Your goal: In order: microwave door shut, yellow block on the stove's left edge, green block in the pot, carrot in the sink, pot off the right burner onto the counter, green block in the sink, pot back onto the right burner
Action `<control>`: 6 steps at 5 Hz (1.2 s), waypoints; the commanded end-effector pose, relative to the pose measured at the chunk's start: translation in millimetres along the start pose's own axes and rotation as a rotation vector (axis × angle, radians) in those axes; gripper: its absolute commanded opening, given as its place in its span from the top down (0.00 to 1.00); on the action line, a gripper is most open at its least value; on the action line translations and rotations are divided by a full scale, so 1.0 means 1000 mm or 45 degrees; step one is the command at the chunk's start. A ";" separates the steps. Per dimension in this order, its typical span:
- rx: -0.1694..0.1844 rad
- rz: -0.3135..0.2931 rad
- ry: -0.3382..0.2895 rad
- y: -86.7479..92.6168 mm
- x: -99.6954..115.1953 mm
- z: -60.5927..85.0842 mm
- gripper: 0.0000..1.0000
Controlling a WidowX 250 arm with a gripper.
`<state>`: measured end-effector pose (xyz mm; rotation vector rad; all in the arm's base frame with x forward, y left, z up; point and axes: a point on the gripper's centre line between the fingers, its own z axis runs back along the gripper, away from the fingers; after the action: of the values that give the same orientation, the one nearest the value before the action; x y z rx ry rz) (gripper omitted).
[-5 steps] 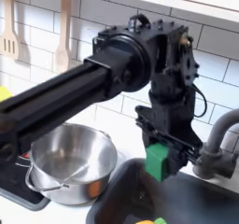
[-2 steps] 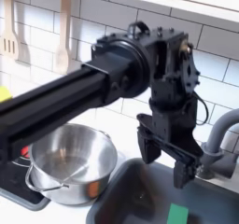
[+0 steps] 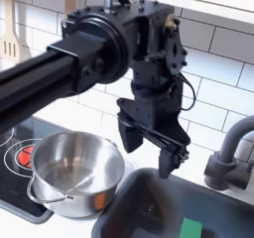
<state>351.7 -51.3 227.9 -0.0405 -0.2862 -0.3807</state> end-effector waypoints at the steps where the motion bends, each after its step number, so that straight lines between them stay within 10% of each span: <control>1: 0.135 0.105 0.049 0.030 -0.023 0.005 0.00; 6: 0.176 0.292 0.119 0.074 -0.046 -0.022 0.00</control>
<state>344.0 33.1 195.5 0.0828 -0.2149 -0.1315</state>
